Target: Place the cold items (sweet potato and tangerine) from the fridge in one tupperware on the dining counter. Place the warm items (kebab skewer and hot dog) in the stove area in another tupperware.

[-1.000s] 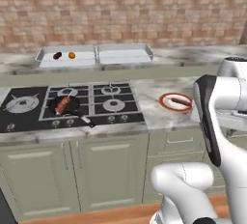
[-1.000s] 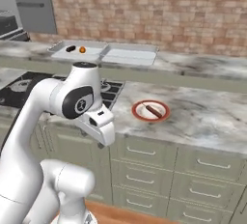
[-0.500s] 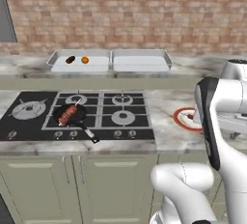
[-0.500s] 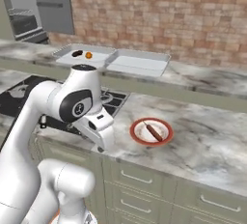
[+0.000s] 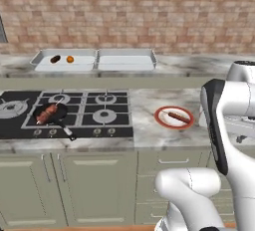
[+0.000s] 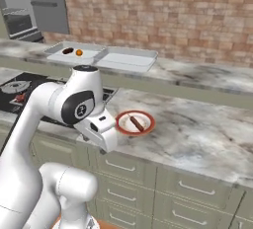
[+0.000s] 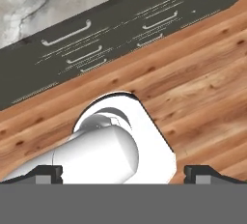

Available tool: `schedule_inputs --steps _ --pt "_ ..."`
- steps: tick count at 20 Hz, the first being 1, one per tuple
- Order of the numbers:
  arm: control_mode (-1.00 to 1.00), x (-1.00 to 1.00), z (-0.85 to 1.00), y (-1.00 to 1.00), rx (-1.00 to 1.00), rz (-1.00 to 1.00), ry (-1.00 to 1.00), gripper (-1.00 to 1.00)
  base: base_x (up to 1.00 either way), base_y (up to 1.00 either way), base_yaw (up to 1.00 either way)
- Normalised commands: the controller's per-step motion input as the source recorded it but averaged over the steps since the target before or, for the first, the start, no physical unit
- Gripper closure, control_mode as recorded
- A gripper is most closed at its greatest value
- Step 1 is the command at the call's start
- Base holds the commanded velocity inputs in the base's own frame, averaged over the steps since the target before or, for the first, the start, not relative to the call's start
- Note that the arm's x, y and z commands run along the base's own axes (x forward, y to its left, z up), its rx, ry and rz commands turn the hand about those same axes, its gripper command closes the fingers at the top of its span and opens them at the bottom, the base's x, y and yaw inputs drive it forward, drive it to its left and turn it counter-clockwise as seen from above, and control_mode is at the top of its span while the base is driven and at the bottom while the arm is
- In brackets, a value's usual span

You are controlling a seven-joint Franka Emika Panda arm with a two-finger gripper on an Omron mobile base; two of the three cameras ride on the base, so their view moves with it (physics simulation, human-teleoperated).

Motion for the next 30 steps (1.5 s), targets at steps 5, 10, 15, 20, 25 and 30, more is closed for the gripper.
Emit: schedule_inputs --steps 5,10,15,20,25,30 --pt "1.00 0.00 0.00 0.00 0.00 0.00 0.00 -1.00 0.09 -0.32 -0.06" --pt "1.00 0.00 0.00 0.00 0.00 0.00 0.00 -1.00 0.30 -0.27 -0.06" --pt "1.00 0.00 0.00 0.00 0.00 0.00 0.00 -1.00 0.00 0.00 0.00" --pt "1.00 0.00 0.00 0.00 0.00 0.00 0.00 -1.00 0.00 0.00 0.00" --pt "-1.00 0.35 0.08 -0.12 0.00 0.06 0.01 -1.00 0.00 0.00 0.00" --pt "-1.00 0.89 0.08 -0.06 -0.05 0.32 0.00 -1.00 0.00 0.00 0.00"
